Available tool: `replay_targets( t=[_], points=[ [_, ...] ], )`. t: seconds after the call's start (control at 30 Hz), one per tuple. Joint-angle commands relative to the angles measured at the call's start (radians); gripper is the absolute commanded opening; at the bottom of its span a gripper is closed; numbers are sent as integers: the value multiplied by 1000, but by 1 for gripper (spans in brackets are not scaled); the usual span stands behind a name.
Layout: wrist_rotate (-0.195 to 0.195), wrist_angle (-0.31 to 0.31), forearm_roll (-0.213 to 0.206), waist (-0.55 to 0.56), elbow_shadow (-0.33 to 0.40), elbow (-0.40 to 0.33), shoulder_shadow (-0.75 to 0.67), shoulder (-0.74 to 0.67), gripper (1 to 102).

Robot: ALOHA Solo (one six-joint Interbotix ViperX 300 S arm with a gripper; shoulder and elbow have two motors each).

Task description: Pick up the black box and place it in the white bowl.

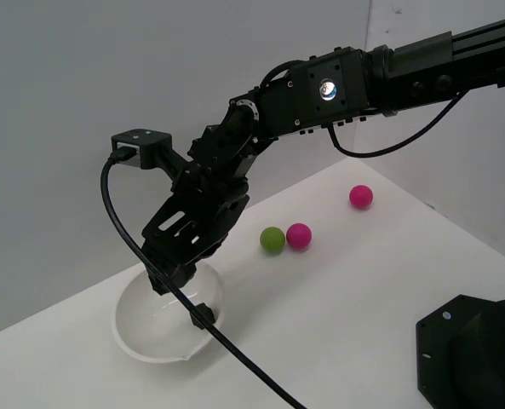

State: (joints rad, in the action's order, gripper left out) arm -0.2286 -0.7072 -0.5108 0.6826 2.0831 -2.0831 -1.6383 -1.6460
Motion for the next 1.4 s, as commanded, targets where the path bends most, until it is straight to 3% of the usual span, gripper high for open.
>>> replay_targets(
  t=[0.0, 0.13, 0.23, 0.27, 0.57, 1.17, 1.37],
  points=[
    [-9, -8, -15, 5, -23, 18, -54, -48, 49],
    [-14, -8, -8, 5, -20, 17, -66, -60, 32],
    [-21, -8, 11, 0, -15, 11, -83, -74, 5],
    [-25, -8, 18, -5, -11, 8, -92, -83, 2],
    [-51, -8, 32, -115, 78, -81, -215, -207, 3],
    [-262, 5, 44, -471, 364, -364, -523, -517, 3],
    [-284, 72, 37, -541, 453, -453, -661, -655, 3]
  ],
)
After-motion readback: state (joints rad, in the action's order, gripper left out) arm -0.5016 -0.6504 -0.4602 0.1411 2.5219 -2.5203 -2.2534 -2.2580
